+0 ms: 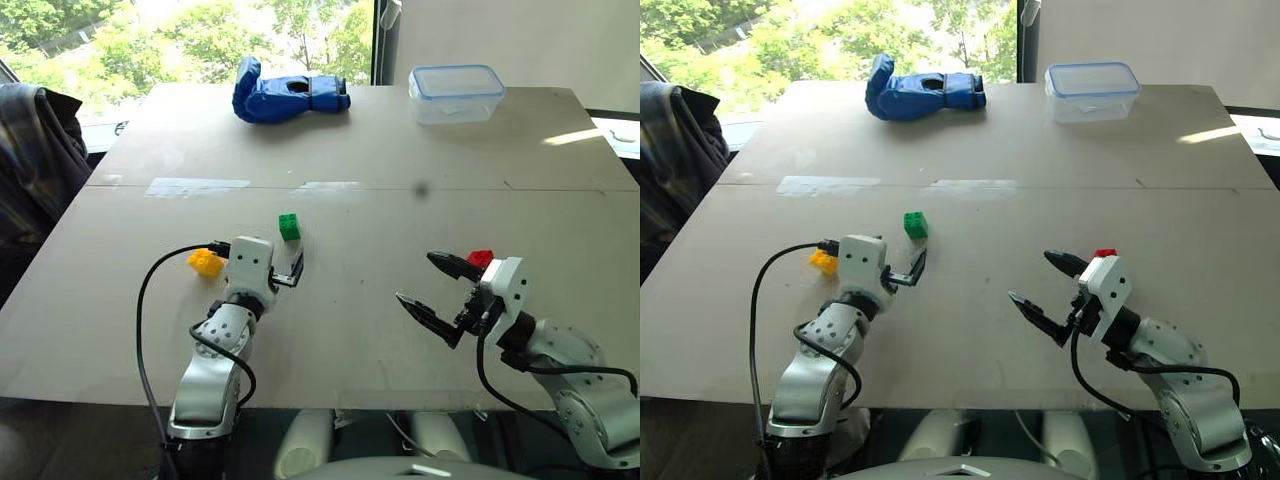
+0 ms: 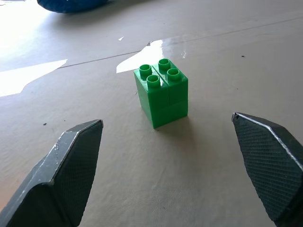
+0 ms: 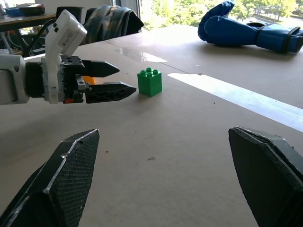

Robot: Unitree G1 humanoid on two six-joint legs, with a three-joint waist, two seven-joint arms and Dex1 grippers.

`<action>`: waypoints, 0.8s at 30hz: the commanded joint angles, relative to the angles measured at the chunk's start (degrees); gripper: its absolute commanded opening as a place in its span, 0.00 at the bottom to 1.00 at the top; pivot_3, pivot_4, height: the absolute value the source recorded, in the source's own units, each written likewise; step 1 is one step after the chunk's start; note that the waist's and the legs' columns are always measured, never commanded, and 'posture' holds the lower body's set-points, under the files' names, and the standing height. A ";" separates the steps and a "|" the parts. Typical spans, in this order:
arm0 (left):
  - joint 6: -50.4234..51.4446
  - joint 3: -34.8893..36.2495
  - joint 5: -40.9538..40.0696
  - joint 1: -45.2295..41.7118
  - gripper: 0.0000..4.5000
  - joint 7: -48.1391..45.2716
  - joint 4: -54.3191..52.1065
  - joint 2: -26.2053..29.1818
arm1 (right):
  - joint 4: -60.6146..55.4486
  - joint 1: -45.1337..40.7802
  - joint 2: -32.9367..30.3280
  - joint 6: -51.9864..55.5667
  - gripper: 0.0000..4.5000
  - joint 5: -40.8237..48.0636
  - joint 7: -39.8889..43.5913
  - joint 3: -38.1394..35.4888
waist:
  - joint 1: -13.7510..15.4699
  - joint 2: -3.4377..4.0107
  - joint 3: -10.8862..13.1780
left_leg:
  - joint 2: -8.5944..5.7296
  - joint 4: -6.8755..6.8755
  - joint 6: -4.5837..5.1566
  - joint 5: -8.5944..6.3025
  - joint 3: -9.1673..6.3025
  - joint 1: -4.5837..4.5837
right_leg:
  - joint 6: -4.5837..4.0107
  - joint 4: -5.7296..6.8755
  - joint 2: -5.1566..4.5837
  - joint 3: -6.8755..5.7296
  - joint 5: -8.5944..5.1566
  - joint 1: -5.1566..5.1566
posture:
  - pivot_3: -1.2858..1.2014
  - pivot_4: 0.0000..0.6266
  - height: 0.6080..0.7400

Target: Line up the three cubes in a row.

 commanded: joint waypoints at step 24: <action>15.74 1.03 5.35 -13.51 0.54 12.56 13.86 -11.58 | 1.12 -4.26 0.78 -1.63 1.00 -2.69 -1.20 2.35 | -0.48 -0.01 -0.10 | -0.21 0.02 -0.09 0.05 -0.10 0.14 | 0.01 0.26 -0.05 -0.06 0.00 0.05 | 0.52 0.24 1.00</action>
